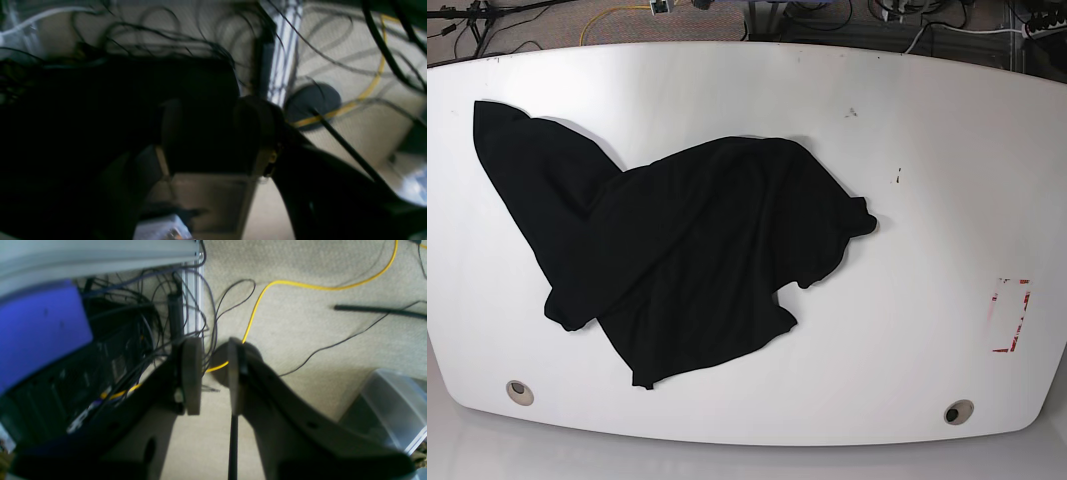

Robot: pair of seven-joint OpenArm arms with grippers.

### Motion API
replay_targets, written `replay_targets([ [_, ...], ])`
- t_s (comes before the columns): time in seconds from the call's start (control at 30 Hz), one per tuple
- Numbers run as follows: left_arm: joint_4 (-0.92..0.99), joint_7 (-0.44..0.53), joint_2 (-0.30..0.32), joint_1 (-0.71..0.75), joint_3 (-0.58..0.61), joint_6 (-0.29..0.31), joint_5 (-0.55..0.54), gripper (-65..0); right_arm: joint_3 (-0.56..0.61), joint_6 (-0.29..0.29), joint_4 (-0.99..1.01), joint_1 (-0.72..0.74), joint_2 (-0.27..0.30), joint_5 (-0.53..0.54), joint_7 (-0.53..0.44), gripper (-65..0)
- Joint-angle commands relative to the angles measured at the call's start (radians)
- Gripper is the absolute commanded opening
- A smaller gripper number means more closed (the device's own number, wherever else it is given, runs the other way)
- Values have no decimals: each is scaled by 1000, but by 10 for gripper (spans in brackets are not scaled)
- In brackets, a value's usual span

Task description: Fold the T-shirt properly

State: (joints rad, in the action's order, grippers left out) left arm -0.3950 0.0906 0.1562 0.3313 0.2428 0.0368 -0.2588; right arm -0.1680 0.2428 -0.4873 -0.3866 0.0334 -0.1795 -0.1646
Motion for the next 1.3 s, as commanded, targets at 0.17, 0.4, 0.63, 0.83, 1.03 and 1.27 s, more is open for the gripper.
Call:
replay_targets([
  [0.17,50,-3,-6,-20,-32,-20,18,-377,0,8,10,-12,-9,3,-9,-525],
  [0.4,19,-9,-3,-6,-16,-3,6,-373,-2,8,-60,-54,-24,1,-7,-526],
  [0.63,-56,-6,29,45,-15,1,10,-375,-1,7,-110,-92,-20,-5,-10,-526],
  [0.83,-122,-4,52,90,-14,1,12,-378,0,6,-135,-110,-17,-6,-9,-526],
  [1.03,-173,-6,67,102,-16,-2,12,-378,1,9,-137,-120,-21,-6,-12,-528],
  [1.27,-211,-9,79,121,-21,-2,13,-379,1,9,-145,-129,-22,-6,-11,-530],
])
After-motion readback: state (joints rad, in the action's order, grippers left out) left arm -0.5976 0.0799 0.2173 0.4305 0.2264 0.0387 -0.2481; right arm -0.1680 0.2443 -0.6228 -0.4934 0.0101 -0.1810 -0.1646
